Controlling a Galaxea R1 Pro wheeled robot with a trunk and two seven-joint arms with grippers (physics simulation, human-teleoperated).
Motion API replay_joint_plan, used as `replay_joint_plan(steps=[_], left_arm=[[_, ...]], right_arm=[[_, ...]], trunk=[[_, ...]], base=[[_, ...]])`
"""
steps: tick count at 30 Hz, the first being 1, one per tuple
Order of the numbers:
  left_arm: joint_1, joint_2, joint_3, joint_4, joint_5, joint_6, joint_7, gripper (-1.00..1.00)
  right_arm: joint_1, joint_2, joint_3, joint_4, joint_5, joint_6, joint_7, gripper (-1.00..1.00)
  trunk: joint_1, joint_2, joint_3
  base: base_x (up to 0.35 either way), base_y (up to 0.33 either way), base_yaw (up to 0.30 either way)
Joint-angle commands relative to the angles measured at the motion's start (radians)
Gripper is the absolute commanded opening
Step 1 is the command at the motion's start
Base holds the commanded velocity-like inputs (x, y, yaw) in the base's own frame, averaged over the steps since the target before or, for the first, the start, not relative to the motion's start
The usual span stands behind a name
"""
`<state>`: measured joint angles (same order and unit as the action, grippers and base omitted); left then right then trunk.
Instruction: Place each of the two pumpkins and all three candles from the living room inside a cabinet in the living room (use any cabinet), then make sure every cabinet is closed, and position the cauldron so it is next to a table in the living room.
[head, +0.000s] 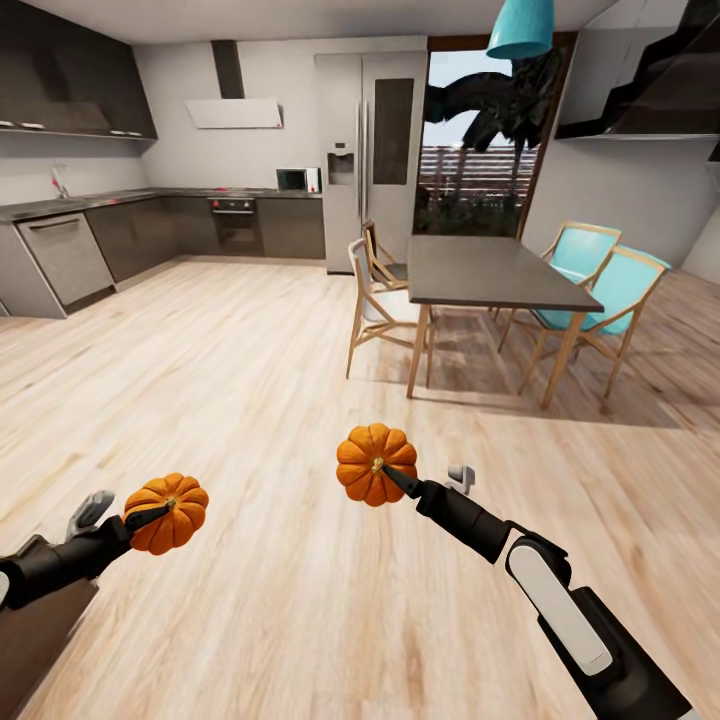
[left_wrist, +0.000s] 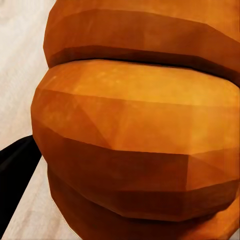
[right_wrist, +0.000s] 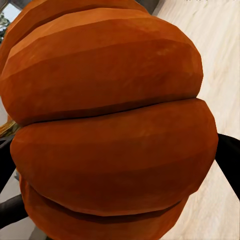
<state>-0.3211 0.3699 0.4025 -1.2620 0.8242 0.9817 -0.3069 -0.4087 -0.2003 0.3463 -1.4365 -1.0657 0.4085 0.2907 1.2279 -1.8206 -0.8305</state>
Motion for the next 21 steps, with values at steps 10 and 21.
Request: replay_joint_plan(steps=[10, 21], left_arm=[[-0.001, 0.0, 0.0, 0.0, 0.001, 0.006, -0.005, -1.0], [-0.001, -0.002, -0.004, 0.0, 0.0, 0.005, -0.003, -1.0]], right_arm=[[-0.001, -0.001, 0.0, -0.001, -0.013, 0.004, -0.001, -1.0], [-0.001, -0.001, 0.0, 0.0, -0.013, 0.004, -0.001, -1.0]], trunk=[[0.0, 0.0, -0.001], [0.0, 0.0, -0.001]], base=[[0.245, 0.0, 0.0], [0.245, 0.0, 0.0]])
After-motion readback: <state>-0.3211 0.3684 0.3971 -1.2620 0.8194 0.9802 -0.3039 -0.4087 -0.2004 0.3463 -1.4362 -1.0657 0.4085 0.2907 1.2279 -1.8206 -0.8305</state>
